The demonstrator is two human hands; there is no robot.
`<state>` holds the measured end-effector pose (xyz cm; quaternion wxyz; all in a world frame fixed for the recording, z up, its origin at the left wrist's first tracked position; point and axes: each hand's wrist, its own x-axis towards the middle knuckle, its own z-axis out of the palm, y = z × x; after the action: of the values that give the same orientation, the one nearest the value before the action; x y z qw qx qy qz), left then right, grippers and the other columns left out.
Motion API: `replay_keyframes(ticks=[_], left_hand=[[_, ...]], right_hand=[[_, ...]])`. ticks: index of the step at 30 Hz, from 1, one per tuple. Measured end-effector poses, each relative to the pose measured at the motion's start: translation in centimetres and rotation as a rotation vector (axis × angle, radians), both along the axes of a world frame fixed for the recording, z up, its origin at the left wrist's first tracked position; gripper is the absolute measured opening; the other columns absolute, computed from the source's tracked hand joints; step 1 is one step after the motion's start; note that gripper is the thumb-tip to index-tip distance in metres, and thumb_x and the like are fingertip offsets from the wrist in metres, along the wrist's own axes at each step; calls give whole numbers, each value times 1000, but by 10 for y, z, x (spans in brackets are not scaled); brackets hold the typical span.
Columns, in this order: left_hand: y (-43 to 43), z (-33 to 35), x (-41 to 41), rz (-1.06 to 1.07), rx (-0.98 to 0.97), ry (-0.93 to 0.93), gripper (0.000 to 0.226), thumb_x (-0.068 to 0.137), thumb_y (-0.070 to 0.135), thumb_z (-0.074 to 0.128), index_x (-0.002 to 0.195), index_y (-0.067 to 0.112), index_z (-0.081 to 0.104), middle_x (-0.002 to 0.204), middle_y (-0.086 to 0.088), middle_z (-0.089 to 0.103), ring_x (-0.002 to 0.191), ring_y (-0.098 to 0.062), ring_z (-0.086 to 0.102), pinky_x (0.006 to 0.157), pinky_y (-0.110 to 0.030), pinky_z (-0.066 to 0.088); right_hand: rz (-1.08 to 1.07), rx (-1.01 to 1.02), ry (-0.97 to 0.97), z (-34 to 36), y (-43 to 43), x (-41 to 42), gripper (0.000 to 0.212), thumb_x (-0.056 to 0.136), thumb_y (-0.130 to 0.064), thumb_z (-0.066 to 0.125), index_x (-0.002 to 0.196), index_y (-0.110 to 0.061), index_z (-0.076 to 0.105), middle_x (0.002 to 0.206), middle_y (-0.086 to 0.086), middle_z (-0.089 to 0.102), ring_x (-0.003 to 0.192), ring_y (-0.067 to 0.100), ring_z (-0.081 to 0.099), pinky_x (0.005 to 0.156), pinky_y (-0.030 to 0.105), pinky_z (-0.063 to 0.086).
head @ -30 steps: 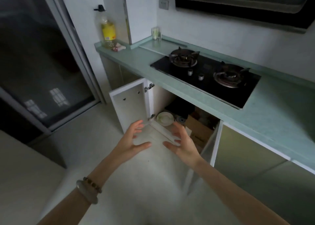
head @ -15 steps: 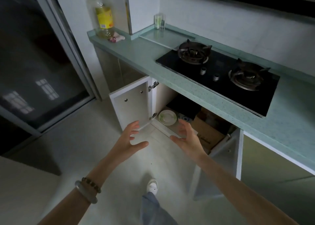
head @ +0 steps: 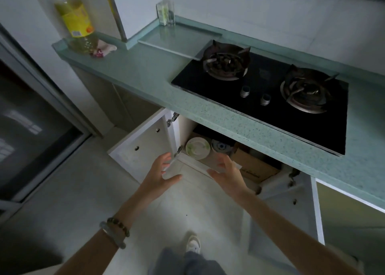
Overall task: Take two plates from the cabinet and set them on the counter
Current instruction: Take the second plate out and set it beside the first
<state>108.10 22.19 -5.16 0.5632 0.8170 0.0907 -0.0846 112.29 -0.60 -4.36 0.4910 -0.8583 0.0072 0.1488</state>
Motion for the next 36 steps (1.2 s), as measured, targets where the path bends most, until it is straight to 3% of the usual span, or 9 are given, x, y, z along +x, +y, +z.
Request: replay_keyframes(ticks=[6,12,18,22,26,28,32,36], left_hand=[[14,-39,67,-18,-12,52,70,77,17,77,137,19,39,133,4,46,117,-11,47,94,-22,37],[27,-107,142,-62,-24,103,69,78,21,76,136,20,39,134,5,46,116,-8,47,89,-16,36],[41,-216,225,-98,16,89,68,80,17,75,137,9,40,134,-3,47,119,-15,46,99,-26,38],[46,-305,267,-58,-38,78,61,78,8,75,131,3,45,123,0,48,113,-15,46,89,-15,35],[49,-401,304,-141,-3,52,54,78,17,76,126,11,52,112,7,52,107,-12,49,90,-19,41],[51,-452,319,-156,-9,36,47,77,17,77,119,15,55,105,9,57,104,-13,53,85,-13,43],[47,-545,338,-212,42,77,57,76,32,76,124,12,55,120,-2,54,114,-21,53,95,-32,44],[34,-613,351,-238,107,113,62,81,33,71,134,8,48,131,-6,50,117,-21,49,98,-32,40]], right_hand=[[-54,-66,75,-32,12,45,51,84,-24,69,129,-16,47,122,1,55,99,6,50,80,18,36],[-146,-124,171,-98,25,99,50,83,-29,69,127,-17,49,122,2,57,103,11,52,81,23,38],[-124,-183,168,-207,51,176,47,83,-27,66,126,-20,50,121,1,58,108,14,55,83,23,39],[-93,-181,137,-296,67,216,48,85,-24,64,131,-19,48,128,3,56,120,18,52,88,23,37],[-140,-190,116,-394,71,250,46,87,-25,63,130,-21,48,126,5,56,112,17,53,90,31,43],[-186,-132,114,-437,70,265,44,88,-21,63,130,-18,49,125,7,55,105,14,50,84,26,40],[-246,-112,34,-517,60,289,40,88,-6,62,125,-2,50,123,16,56,110,26,53,77,15,35],[-271,-120,54,-588,48,310,40,87,-3,63,125,-1,51,111,10,50,98,18,49,61,-1,36]])
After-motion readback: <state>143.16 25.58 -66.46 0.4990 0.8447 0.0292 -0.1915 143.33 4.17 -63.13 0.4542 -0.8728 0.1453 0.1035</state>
